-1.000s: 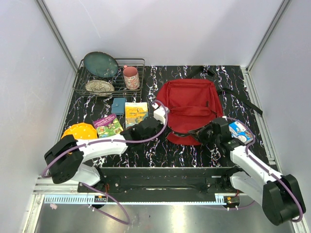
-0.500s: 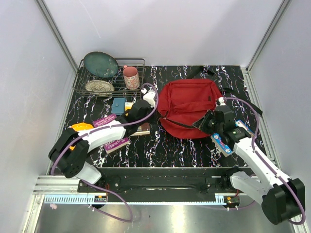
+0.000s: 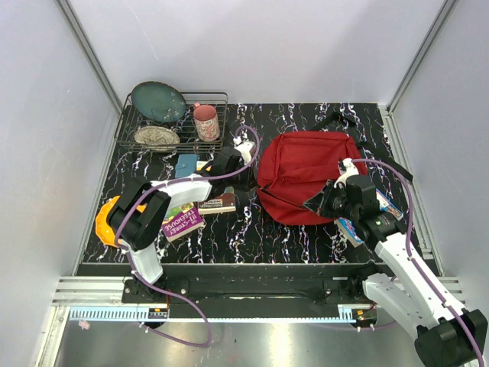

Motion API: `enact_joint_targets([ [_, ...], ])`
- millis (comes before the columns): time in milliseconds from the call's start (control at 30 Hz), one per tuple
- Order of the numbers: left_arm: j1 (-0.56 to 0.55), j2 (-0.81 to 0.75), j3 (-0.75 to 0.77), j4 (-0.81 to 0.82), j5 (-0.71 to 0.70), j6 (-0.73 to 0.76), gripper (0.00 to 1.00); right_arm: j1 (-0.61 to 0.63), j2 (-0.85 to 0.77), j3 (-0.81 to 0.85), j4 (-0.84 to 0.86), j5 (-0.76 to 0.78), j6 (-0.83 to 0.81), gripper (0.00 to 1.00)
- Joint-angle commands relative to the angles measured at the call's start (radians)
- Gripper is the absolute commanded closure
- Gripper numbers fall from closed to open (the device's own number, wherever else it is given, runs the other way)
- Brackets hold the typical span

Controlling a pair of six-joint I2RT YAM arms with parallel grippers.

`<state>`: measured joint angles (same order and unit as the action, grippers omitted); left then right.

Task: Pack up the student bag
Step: Unzip the student bag at the center of the board.

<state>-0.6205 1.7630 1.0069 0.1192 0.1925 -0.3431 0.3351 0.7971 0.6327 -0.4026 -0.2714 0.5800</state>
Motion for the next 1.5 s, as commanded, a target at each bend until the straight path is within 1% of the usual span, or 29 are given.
enact_joint_targets([
  [0,0.038,0.07,0.091,-0.059,-0.073,0.055,1.0,-0.007,-0.059,-0.01,0.004,-0.057,-0.068,1.0],
  [100,0.038,0.121,0.145,-0.116,-0.102,0.079,1.0,-0.007,-0.058,-0.018,0.008,-0.069,-0.074,1.0],
  [367,0.039,0.13,0.14,-0.101,-0.254,0.127,1.0,-0.005,-0.033,0.008,0.015,-0.129,-0.104,1.0],
  [500,0.042,0.162,0.185,-0.116,-0.26,0.135,1.0,-0.005,-0.019,0.016,-0.002,-0.201,-0.101,1.0],
  [600,0.042,0.173,0.199,-0.11,-0.248,0.122,1.0,-0.005,-0.022,0.022,-0.005,-0.216,-0.092,1.0],
  [733,0.044,0.153,0.199,-0.113,-0.245,0.108,1.0,-0.005,-0.009,0.03,-0.018,-0.187,-0.091,1.0],
  [767,0.042,0.135,0.181,-0.104,-0.231,0.104,1.0,-0.005,0.01,0.032,-0.018,-0.158,-0.088,1.0],
  [800,0.044,0.084,0.171,-0.099,-0.219,0.098,0.98,-0.007,0.02,0.028,-0.013,-0.149,-0.083,1.0],
  [833,0.044,0.054,0.161,-0.096,-0.199,0.093,0.92,-0.005,0.036,0.03,0.008,-0.141,-0.065,1.0],
  [867,0.044,0.02,0.144,-0.09,-0.199,0.089,0.61,-0.007,0.072,0.028,0.028,-0.135,-0.051,1.0],
  [900,0.044,-0.05,0.141,-0.096,-0.176,0.087,0.5,-0.007,0.094,0.025,0.054,-0.15,-0.037,1.0],
  [933,0.044,-0.086,0.139,-0.104,-0.165,0.085,0.35,-0.007,0.115,0.025,0.114,-0.163,-0.01,1.0],
  [967,0.044,-0.124,0.147,-0.116,-0.163,0.085,0.22,-0.005,0.164,0.025,0.146,-0.193,0.007,1.0],
  [1000,0.044,-0.19,0.154,-0.143,-0.162,0.079,0.06,-0.007,0.192,0.033,0.174,-0.207,0.023,1.0],
  [1033,0.044,-0.22,0.165,-0.159,-0.16,0.076,0.01,-0.007,0.22,0.042,0.212,-0.225,0.044,1.0],
  [1067,0.044,-0.247,0.186,-0.191,-0.154,0.072,0.01,-0.007,0.275,0.053,0.229,-0.248,0.05,1.0],
  [1100,0.045,-0.287,0.199,-0.213,-0.137,0.047,0.01,-0.007,0.302,0.076,0.241,-0.247,0.063,0.95],
  [1133,0.044,-0.301,0.243,-0.246,-0.136,0.032,0.01,-0.007,0.335,0.096,0.234,-0.247,0.063,0.84],
  [1167,0.044,-0.307,0.271,-0.318,-0.134,0.017,0.01,-0.005,0.415,0.123,0.213,-0.276,0.055,0.84],
  [1200,0.044,-0.315,0.291,-0.344,-0.127,-0.019,0.01,-0.007,0.457,0.174,0.19,-0.296,0.047,0.81],
  [1233,0.044,-0.316,0.318,-0.361,-0.101,-0.034,0.01,-0.005,0.494,0.191,0.161,-0.31,0.053,0.78],
  [1267,0.044,-0.319,0.326,-0.392,-0.085,-0.055,0.01,-0.005,0.56,0.199,0.165,-0.374,0.061,0.8],
  [1333,0.044,-0.327,0.357,-0.438,-0.053,-0.095,0.01,0.005,0.603,0.228,0.173,-0.443,0.079,0.84],
  [1367,0.042,-0.333,0.366,-0.494,-0.05,-0.1,0.01,0.015,0.606,0.242,0.144,-0.39,0.086,0.91],
  [1433,0.042,-0.364,0.355,-0.533,-0.068,-0.1,0.01,0.05,0.59,0.301,0.031,-0.292,0.02,0.92],
  [1467,0.044,-0.376,0.345,-0.558,-0.073,-0.096,0.01,0.05,0.588,0.311,0.012,-0.255,0.002,0.96],
])
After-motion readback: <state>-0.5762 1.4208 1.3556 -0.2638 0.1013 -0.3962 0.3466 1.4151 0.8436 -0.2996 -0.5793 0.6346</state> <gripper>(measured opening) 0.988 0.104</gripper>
